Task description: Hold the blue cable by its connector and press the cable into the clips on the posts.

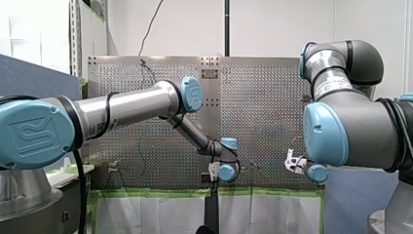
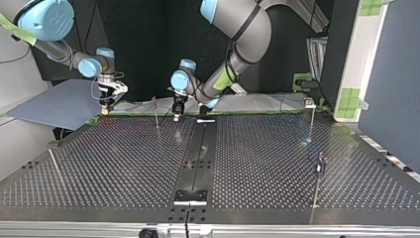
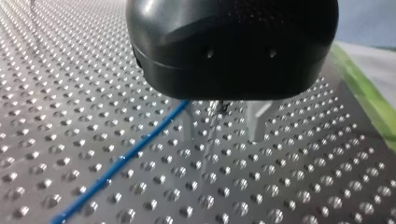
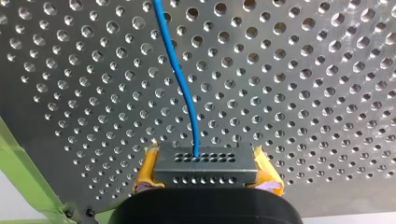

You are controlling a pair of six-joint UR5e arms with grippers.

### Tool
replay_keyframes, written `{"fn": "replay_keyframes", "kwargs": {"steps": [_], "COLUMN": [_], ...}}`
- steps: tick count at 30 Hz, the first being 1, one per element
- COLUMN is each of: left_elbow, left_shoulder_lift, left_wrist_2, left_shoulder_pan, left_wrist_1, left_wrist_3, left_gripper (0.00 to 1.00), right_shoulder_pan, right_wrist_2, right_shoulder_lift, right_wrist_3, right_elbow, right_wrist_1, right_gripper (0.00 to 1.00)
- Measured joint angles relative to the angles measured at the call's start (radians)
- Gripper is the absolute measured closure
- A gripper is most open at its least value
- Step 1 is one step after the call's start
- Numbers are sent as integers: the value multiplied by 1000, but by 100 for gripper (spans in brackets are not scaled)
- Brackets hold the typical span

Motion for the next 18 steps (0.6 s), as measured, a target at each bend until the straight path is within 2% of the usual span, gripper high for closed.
{"fn": "replay_keyframes", "kwargs": {"steps": [11,18], "left_elbow": [-30,-88], "left_shoulder_lift": [10,62], "left_wrist_2": [-29,11], "left_shoulder_pan": [-13,-35], "left_wrist_1": [-53,-58], "left_wrist_3": [69,128], "left_gripper": [0,0], "right_shoulder_pan": [5,9], "right_wrist_2": [1,3], "right_shoulder_lift": [0,0], "right_wrist_3": [0,3], "right_elbow": [0,0], "right_wrist_1": [12,16], "right_gripper": [100,100]}}
